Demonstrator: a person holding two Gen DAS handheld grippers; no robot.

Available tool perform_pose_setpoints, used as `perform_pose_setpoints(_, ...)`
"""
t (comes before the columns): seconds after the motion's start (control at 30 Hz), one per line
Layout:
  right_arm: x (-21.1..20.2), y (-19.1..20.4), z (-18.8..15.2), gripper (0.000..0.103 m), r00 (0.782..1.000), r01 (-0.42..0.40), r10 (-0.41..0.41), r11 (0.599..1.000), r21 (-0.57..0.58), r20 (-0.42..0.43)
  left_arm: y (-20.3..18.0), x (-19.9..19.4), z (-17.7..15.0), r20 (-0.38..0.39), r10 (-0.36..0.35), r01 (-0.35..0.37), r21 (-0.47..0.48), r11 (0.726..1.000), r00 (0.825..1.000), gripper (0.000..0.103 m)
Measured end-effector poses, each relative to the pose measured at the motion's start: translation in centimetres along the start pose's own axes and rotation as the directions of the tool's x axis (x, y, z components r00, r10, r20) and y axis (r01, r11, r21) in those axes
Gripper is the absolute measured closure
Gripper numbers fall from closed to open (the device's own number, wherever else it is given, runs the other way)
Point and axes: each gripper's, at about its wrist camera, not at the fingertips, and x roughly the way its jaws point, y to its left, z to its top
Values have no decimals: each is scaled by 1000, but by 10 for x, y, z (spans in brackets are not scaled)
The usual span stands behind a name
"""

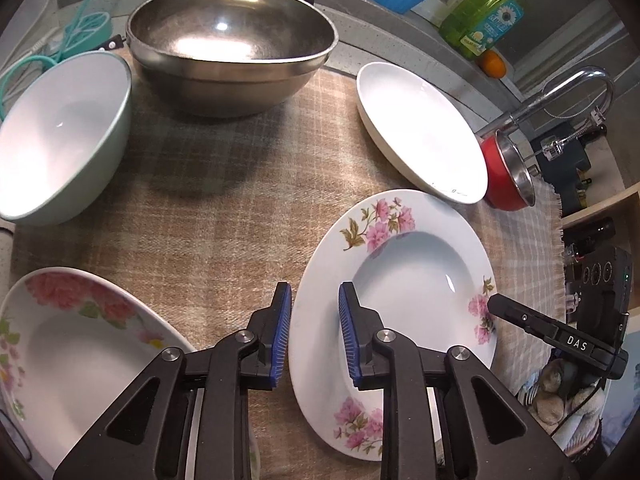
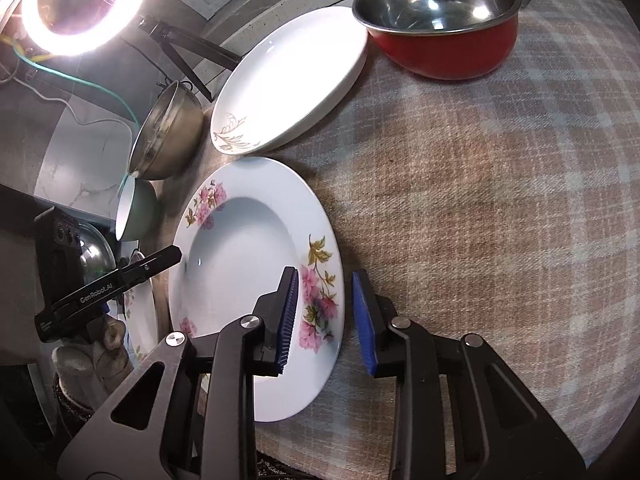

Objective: Organize plates and bowls

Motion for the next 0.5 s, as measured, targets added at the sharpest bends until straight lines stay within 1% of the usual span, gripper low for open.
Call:
perform_pose_setpoints(0.07, 3, 1, 1, 79, 1000, -4, 4, 1000, -3, -5, 1, 2, 0, -9, -5, 5, -7, 1000, 1000, 82)
perform_pose_setpoints(0.2, 7, 1, 1, 83, 1000, 1, -2, 1000, -9, -13, 1, 2, 0, -6, -5, 5, -3, 1000, 1000, 82)
perform_pose_setpoints(0.5, 8, 1, 2, 84, 1000, 6, -6, 1000, -19, -23, 0, 2, 0, -3, -1, 1, -2, 1000, 1000, 82)
